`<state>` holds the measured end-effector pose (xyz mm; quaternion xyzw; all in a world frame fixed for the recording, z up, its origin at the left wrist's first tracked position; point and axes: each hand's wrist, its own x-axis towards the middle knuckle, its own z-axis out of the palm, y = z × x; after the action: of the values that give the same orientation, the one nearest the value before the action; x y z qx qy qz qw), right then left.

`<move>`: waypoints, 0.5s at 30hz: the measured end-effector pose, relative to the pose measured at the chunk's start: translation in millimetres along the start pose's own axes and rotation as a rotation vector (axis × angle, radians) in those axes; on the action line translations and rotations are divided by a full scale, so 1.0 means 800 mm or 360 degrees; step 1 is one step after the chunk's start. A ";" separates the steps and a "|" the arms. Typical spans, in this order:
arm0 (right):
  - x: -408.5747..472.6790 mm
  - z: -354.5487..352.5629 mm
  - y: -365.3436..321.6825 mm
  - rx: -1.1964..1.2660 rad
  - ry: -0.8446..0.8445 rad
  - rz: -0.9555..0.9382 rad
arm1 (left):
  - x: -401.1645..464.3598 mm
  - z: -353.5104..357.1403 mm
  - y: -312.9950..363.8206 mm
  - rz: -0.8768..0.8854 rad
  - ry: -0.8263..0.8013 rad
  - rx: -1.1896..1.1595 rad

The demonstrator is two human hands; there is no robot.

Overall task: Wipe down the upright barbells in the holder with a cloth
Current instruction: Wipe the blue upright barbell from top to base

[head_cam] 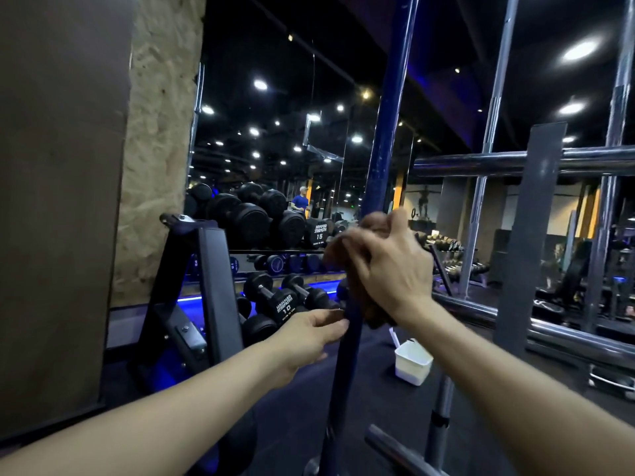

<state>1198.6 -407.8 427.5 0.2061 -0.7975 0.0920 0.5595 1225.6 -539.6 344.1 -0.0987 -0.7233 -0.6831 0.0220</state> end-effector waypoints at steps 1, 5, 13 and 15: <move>0.016 -0.005 0.003 -0.0005 0.0012 0.0081 | 0.002 0.000 -0.001 -0.0001 -0.0002 -0.0002; 0.054 -0.011 0.008 0.0013 0.0134 0.0171 | 0.006 -0.001 -0.005 0.0017 -0.0016 -0.0063; -0.077 0.027 0.005 0.0144 -0.0232 0.0060 | 0.008 0.005 -0.011 0.0057 0.0061 -0.0227; -0.059 0.019 0.009 0.0118 -0.0179 -0.0002 | 0.007 0.006 -0.009 0.0040 0.0062 -0.0232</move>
<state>1196.1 -396.6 378.4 0.2320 -0.8236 0.1095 0.5059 1219.7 -534.5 337.8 -0.0958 -0.6698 -0.7354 0.0372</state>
